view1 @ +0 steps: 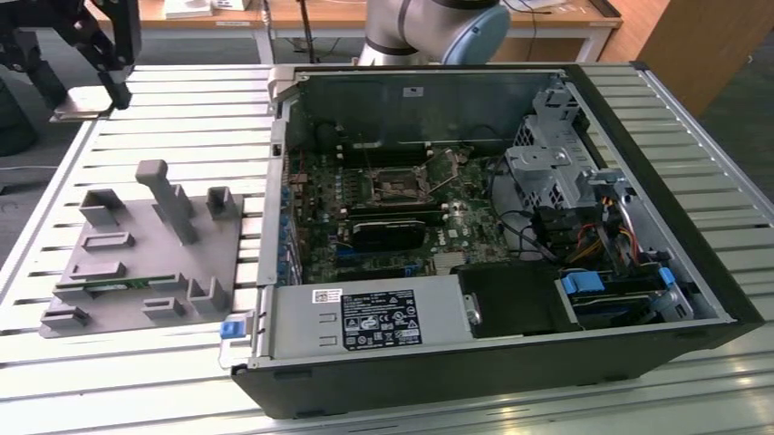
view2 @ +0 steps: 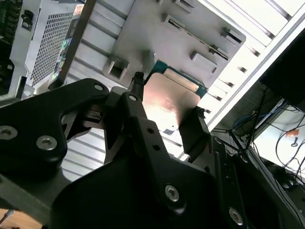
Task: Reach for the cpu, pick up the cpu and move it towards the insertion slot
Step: 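Pick up the cpu and move it towards the insertion slot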
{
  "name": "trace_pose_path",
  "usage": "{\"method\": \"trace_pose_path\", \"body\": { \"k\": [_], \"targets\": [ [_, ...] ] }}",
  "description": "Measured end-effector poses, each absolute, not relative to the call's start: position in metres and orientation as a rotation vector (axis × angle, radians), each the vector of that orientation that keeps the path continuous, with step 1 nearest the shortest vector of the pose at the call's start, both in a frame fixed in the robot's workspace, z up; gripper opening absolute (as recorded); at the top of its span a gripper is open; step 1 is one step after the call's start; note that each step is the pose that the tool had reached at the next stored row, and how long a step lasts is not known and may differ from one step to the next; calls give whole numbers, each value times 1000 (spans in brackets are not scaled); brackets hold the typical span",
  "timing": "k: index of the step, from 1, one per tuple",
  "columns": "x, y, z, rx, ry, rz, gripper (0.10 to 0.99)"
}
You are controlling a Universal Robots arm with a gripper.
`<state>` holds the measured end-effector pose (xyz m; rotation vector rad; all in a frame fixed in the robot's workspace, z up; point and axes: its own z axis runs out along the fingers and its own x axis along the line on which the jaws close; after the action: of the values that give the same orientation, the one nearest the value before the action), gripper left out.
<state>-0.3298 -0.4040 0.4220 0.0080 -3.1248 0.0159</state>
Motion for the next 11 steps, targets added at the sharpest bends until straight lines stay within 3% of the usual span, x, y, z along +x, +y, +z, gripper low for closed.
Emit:
{"method": "trace_pose_path", "body": {
  "k": [11],
  "targets": [
    [-303,-404,422,8,-3123,16,545]
  ]
}}
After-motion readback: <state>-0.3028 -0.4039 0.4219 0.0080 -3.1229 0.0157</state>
